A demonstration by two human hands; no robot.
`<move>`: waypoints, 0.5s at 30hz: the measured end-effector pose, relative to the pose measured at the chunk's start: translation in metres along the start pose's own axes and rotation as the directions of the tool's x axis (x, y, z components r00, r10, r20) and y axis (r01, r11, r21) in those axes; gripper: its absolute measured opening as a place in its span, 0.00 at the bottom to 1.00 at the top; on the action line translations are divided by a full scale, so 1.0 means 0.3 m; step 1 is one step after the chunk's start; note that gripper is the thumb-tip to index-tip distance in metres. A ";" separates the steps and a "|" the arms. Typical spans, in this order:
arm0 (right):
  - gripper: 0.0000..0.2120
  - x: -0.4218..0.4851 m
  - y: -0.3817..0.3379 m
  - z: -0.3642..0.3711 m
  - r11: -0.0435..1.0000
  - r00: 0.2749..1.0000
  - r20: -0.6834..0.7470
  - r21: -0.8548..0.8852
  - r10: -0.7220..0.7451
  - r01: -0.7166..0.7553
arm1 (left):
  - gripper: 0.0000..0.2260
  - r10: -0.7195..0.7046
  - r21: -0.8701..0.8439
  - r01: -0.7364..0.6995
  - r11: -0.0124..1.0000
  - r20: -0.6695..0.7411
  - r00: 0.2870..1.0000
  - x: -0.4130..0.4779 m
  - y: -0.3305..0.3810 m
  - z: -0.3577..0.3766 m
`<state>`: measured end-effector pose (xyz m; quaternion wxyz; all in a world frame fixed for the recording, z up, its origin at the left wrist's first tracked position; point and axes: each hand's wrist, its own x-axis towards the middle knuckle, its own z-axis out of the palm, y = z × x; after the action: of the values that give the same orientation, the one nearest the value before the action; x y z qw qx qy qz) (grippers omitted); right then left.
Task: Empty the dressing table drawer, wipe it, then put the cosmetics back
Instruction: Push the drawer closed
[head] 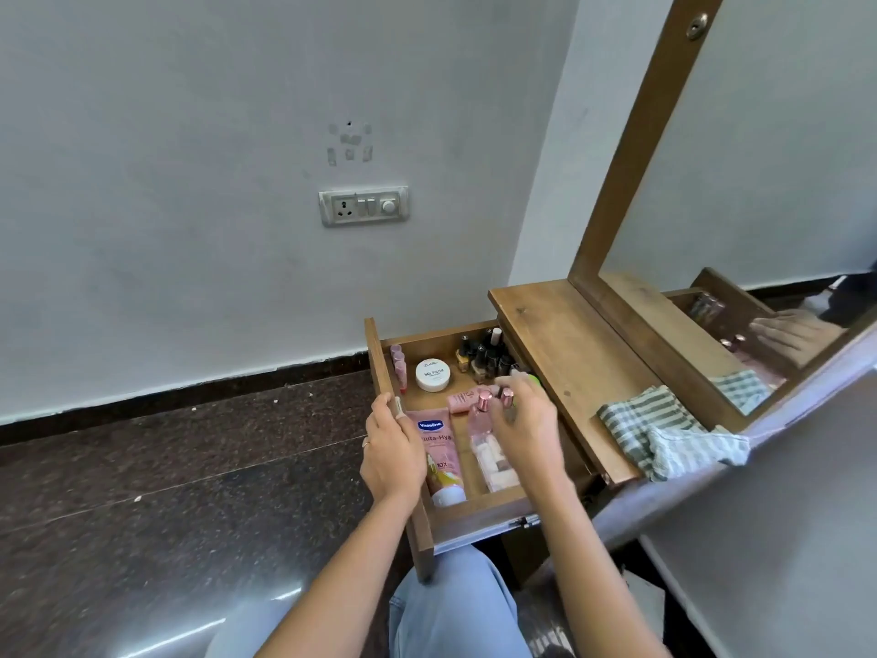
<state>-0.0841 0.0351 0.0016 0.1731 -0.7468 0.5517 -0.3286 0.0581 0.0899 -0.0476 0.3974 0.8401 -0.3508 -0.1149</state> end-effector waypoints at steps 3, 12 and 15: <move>0.10 -0.010 0.127 -0.116 0.993 0.994 -0.097 -0.111 -0.045 0.034 | 0.16 -0.037 -0.063 0.039 0.997 0.032 0.999 -0.002 0.003 -0.006; 0.11 -0.037 0.334 -0.217 0.970 0.993 -0.076 -0.233 -0.086 0.066 | 0.17 -0.279 -0.215 0.298 0.930 0.118 0.953 -0.050 -0.003 -0.029; 0.10 -0.041 0.330 -0.206 0.971 0.991 -0.095 -0.229 -0.094 0.070 | 0.16 -0.330 -0.291 0.367 0.883 0.170 0.929 -0.064 -0.013 -0.038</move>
<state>-0.1987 0.0203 -0.0189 0.0443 -0.7652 0.5626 -0.3098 0.0514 0.1112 -0.0447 0.4793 0.8062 -0.1932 -0.2881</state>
